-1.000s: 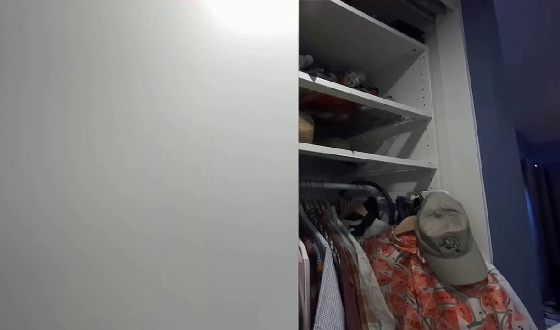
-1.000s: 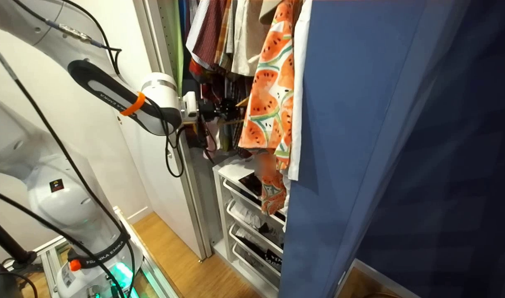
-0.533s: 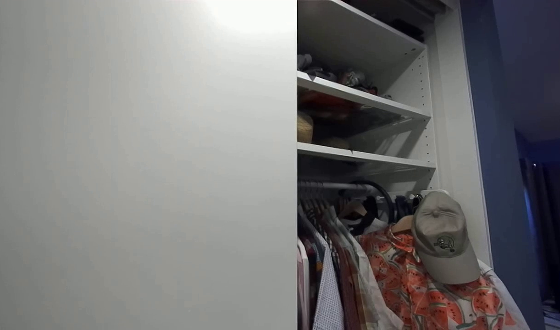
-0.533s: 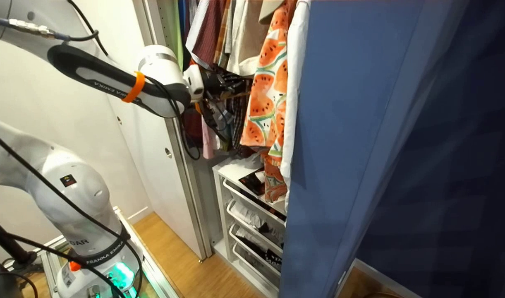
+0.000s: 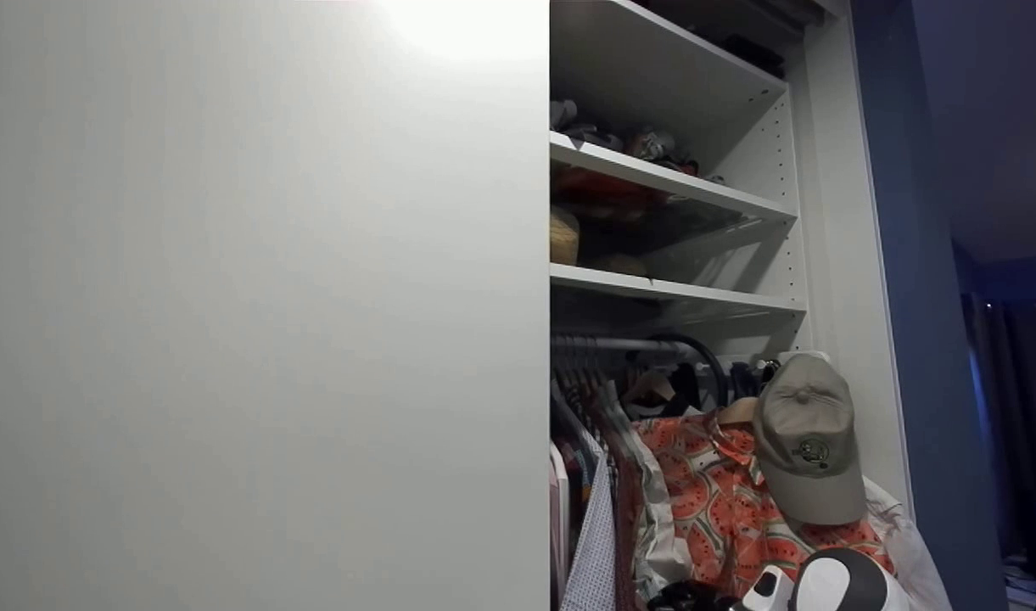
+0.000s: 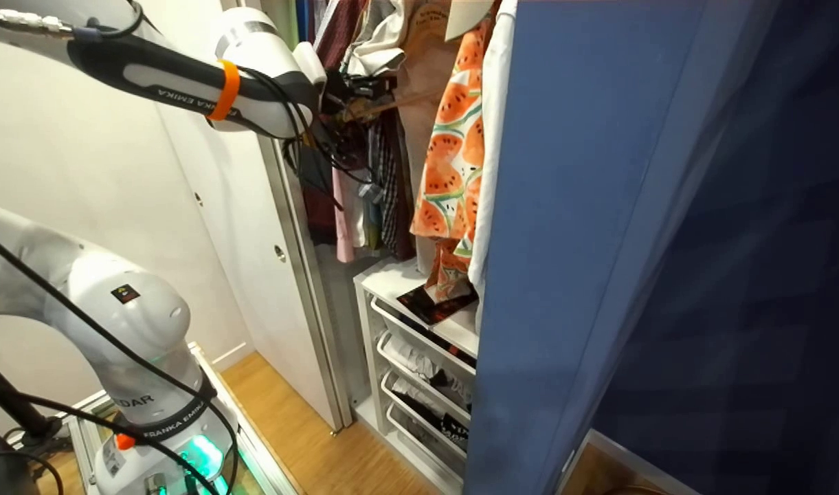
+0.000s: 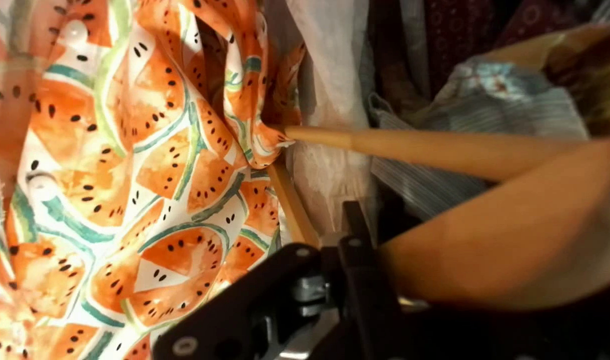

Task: Put the hanger on the top rod

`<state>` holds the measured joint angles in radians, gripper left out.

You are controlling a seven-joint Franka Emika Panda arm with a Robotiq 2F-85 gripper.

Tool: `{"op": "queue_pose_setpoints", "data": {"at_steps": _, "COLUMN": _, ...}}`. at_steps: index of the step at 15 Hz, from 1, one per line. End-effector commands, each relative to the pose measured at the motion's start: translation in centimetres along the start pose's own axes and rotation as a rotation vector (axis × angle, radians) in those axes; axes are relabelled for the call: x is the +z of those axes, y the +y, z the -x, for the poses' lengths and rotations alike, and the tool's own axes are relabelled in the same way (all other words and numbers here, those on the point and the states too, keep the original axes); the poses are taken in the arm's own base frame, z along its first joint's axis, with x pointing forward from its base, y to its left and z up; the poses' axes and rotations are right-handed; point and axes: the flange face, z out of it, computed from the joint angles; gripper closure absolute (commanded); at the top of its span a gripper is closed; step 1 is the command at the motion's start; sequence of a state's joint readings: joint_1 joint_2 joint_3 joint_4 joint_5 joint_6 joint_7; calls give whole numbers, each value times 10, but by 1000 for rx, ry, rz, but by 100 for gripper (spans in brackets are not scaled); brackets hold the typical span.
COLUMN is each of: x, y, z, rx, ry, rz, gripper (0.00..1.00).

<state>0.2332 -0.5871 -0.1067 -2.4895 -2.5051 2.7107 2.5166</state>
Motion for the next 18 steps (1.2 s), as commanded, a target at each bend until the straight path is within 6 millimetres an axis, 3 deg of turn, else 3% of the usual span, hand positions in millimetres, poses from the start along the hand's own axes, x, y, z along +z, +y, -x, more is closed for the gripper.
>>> {"op": "queue_pose_setpoints", "data": {"at_steps": 1, "x": 0, "y": 1, "z": -2, "rx": -12, "ry": -1, "rz": -1, "gripper": 84}}
{"op": "queue_pose_setpoints", "data": {"at_steps": 2, "x": 0, "y": 2, "z": -2, "rx": -17, "ry": -2, "rz": -1, "gripper": 96}}
{"op": "queue_pose_setpoints", "data": {"at_steps": 7, "x": -6, "y": 10, "z": -10, "rx": -2, "ry": 41, "rz": 61, "gripper": 96}}
{"op": "queue_pose_setpoints", "data": {"at_steps": 13, "x": -18, "y": 10, "z": -66, "rx": -58, "ry": 110, "rz": 30, "gripper": 96}}
{"op": "queue_pose_setpoints", "data": {"at_steps": 17, "x": -29, "y": 44, "z": -122, "rx": -23, "ry": 137, "rz": 30, "gripper": 96}}
{"op": "queue_pose_setpoints", "data": {"at_steps": 18, "x": -19, "y": 30, "z": -84, "rx": -28, "ry": 91, "rz": 27, "gripper": 84}}
